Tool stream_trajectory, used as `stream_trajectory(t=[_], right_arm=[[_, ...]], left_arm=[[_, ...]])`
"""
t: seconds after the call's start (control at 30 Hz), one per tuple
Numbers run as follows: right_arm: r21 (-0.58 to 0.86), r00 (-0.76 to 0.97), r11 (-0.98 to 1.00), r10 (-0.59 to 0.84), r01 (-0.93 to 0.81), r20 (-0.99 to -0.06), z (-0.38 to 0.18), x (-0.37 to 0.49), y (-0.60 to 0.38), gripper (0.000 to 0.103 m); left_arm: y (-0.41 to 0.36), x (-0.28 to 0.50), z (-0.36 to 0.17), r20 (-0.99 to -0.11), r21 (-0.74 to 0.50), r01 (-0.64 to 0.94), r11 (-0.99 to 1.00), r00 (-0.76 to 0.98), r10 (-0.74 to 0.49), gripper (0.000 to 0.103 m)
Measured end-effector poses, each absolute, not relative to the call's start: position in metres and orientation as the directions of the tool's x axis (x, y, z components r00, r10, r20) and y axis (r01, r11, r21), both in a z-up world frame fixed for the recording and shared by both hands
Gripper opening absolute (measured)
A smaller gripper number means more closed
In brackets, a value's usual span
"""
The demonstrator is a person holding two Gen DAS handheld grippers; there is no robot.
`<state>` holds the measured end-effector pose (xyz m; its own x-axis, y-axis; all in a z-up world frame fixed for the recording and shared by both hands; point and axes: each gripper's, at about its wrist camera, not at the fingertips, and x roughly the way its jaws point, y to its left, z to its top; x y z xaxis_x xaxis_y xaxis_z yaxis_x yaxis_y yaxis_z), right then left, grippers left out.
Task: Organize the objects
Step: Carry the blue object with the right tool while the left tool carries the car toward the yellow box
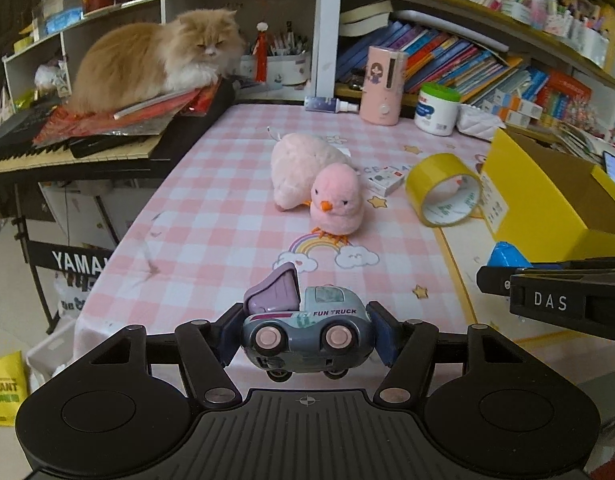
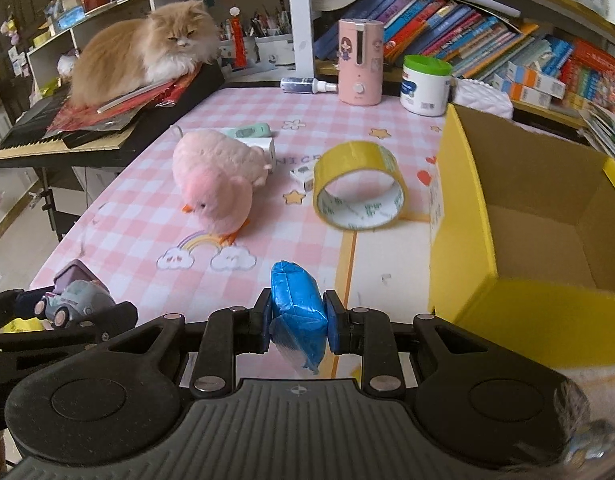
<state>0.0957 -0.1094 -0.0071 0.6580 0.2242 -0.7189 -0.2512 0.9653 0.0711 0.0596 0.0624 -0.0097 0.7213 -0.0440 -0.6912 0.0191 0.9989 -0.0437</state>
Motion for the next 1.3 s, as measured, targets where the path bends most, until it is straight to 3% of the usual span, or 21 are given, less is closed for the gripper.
stream_trajectory(t=[0.6,1.3], right_arm=[[0.095,0.664,0.991,0.131,-0.09,-0.736,-0.014,0.008,-0.14,0.024],[0.092,0.657,0.976,-0.06,0.195,-0.752,-0.016,-0.056,-0.211,0.024]], left_arm=[[0.036,-0.001,-0.008,-0.681,-0.046,0.196,0.979,0.711,-0.174,0.064],[-0.032,-0.014,-0.005,-0.666,-0.057,0.463,0.885,0.642,-0.379,0.064]])
